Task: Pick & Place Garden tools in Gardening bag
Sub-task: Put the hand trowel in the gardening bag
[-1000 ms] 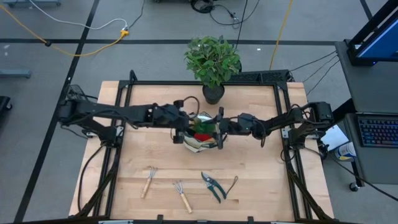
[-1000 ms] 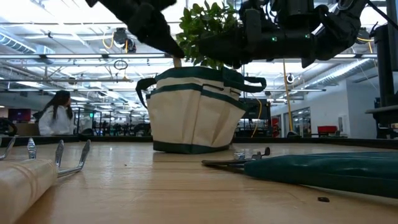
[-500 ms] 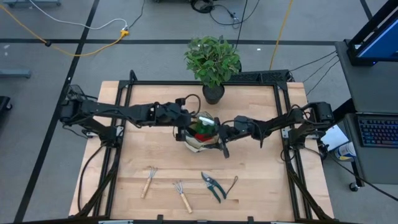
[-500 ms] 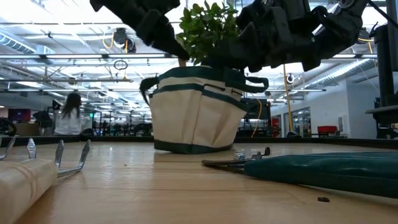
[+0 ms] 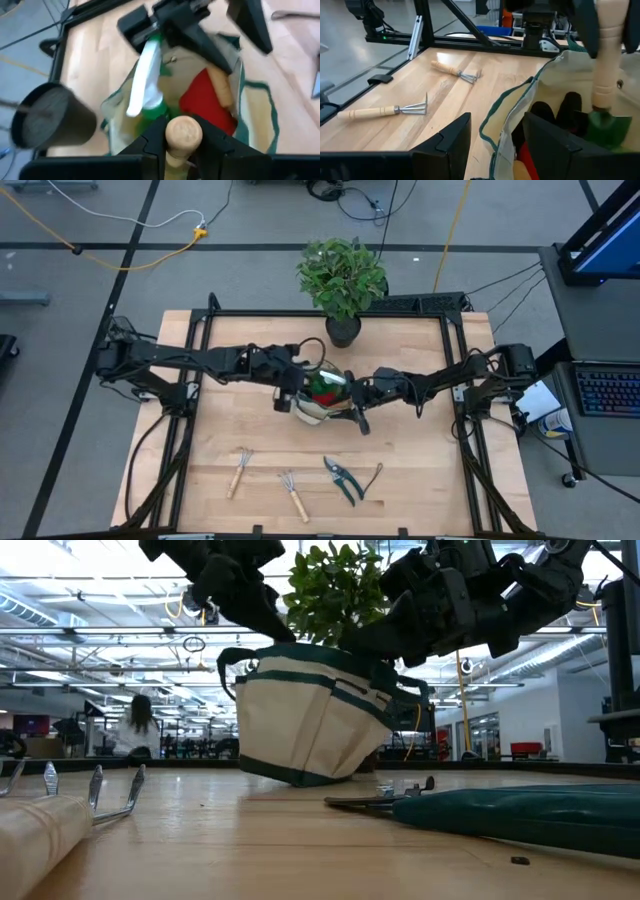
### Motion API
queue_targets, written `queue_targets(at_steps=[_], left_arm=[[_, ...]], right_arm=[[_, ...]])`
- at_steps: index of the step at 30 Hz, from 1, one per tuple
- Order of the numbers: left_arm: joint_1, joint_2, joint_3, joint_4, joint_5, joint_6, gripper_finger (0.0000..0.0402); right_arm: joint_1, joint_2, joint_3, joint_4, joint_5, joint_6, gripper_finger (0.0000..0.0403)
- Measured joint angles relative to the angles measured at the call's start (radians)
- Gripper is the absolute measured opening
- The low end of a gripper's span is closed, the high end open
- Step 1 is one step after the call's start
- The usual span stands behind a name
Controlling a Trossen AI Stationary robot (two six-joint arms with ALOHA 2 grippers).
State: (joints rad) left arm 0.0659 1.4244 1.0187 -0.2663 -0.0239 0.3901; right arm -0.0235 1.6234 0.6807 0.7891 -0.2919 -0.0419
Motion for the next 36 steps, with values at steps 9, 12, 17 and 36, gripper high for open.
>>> queue_targets(at_steps=[9,12,17,36], left_arm=[[-0.001,0.052,-0.001,0.041,-0.052,0.002,0.0165],[-0.008,0.063,-0.001,0.025,-0.047,0.005,0.0183],[-0.045,0.037,-0.001,0.029,-0.055,0.031,0.019],[-0.07,-0.13,0.0,-0.363,-0.29,-0.23,0.0045]], right_arm=[[0.002,0.001,-0.001,0.032,-0.001,0.002,0.0171],[0.002,0.002,-0.001,0.084,-0.001,0.001,0.0171],[0.002,0.002,-0.001,0.164,-0.001,0.0,0.0171],[0.001,0.0,-0.001,0.14,-0.001,-0.004,0.0171]])
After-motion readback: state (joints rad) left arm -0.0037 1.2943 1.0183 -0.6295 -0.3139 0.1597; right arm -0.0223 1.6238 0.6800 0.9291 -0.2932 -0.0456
